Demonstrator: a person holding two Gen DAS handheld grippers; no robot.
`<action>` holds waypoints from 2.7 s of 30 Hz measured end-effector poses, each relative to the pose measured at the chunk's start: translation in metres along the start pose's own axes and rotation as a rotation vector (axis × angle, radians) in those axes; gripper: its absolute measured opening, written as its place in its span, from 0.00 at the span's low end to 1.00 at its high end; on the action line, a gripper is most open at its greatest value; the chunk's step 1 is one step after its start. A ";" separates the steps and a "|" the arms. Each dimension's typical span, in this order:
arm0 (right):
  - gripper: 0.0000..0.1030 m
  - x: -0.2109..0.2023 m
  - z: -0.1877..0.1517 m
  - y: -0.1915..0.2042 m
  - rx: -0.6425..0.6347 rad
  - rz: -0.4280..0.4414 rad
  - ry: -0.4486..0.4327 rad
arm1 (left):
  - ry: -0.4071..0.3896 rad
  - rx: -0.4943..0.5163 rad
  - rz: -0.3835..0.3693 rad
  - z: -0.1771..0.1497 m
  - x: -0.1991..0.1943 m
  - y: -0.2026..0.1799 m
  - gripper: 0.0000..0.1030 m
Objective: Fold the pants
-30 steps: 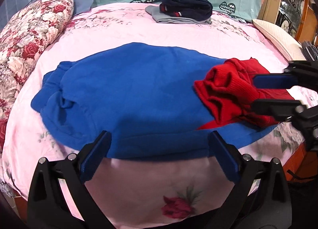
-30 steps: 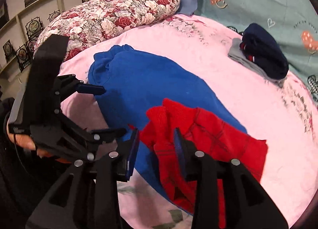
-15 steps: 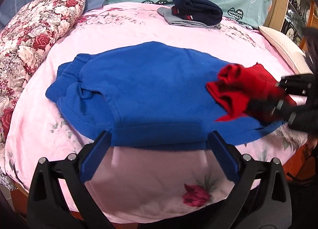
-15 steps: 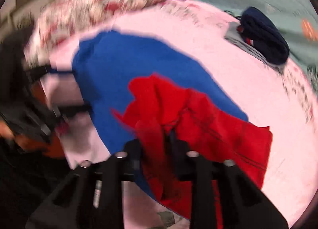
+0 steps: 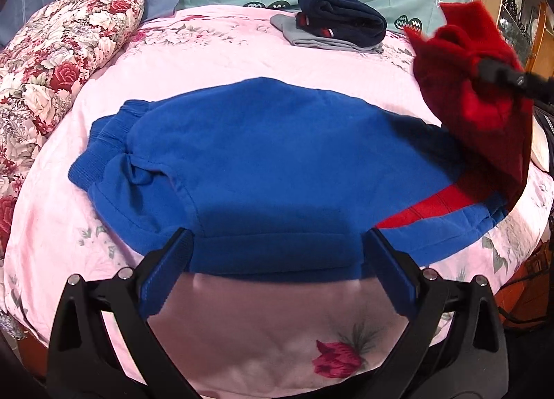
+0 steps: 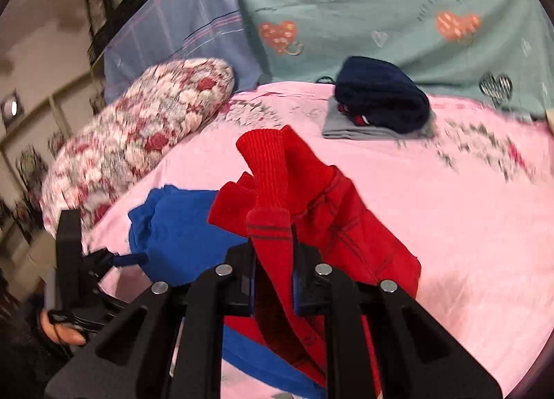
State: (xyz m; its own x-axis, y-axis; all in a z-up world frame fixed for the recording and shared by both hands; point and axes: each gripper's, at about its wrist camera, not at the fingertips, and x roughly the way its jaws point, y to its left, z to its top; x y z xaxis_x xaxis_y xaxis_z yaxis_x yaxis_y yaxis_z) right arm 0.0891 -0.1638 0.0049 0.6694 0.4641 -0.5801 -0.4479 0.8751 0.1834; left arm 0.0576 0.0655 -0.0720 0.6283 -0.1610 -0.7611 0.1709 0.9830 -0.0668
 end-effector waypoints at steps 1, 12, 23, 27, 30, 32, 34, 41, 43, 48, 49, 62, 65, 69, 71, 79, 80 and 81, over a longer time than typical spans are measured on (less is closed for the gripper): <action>0.15 0.021 -0.006 0.011 -0.032 -0.007 0.061 | 0.002 -0.004 0.001 0.001 0.000 0.002 0.98; 0.57 0.009 -0.031 0.024 -0.080 0.183 0.068 | -0.101 -0.027 -0.067 0.035 -0.028 -0.001 0.98; 0.57 -0.004 -0.060 -0.060 0.186 -0.122 0.122 | 0.105 0.095 -0.142 0.070 0.066 -0.094 0.98; 0.64 0.033 -0.079 -0.059 0.106 -0.157 0.225 | 0.135 0.131 -0.127 0.056 0.080 -0.092 0.98; 0.65 0.031 -0.071 -0.062 0.126 -0.130 0.214 | 0.140 0.121 -0.111 0.057 0.076 -0.092 0.98; 0.66 0.016 -0.069 -0.066 0.151 -0.118 0.149 | 0.116 0.108 -0.100 0.057 0.069 -0.091 0.98; 0.78 -0.003 -0.068 -0.080 0.191 -0.140 0.082 | 0.106 0.125 -0.085 0.055 0.068 -0.094 0.98; 0.48 0.030 -0.084 -0.123 0.369 0.054 0.161 | 0.111 0.126 -0.083 0.053 0.073 -0.093 0.98; 0.21 0.042 -0.079 -0.128 0.381 0.108 0.201 | 0.110 0.123 -0.079 0.054 0.074 -0.095 0.98; 0.11 0.033 -0.044 -0.124 0.325 0.175 0.143 | 0.122 0.074 -0.093 0.063 0.078 -0.097 0.98; 0.10 0.027 -0.035 -0.122 0.301 0.169 0.122 | 0.123 0.052 -0.106 0.069 0.079 -0.100 0.98; 0.36 0.030 -0.047 -0.194 0.342 -0.172 0.294 | 0.153 0.078 -0.151 0.100 0.116 -0.163 0.98; 0.38 0.003 -0.037 -0.181 0.307 -0.230 0.186 | 0.116 0.045 -0.155 0.098 0.093 -0.145 0.98; 0.43 -0.030 -0.014 -0.137 0.242 -0.101 0.036 | 0.024 0.100 -0.067 0.088 0.063 -0.129 0.98; 0.43 -0.016 -0.011 -0.112 0.213 0.008 0.080 | 0.026 0.119 -0.027 0.084 0.058 -0.121 0.98; 0.42 0.086 -0.036 -0.081 0.147 -0.030 0.303 | 0.016 0.069 0.010 0.082 0.052 -0.096 0.98; 0.41 0.083 -0.036 -0.085 0.158 -0.024 0.301 | 0.006 0.066 0.001 0.082 0.048 -0.094 0.98; 0.41 0.077 -0.038 -0.091 0.170 -0.032 0.299 | -0.013 0.069 0.001 0.082 0.044 -0.092 0.98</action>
State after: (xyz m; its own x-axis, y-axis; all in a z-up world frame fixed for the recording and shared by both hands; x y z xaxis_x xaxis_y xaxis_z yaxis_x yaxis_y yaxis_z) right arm 0.1585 -0.2126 -0.0863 0.4667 0.3978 -0.7899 -0.3073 0.9104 0.2769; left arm 0.1317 -0.0392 -0.0460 0.6380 -0.1616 -0.7528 0.2220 0.9748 -0.0212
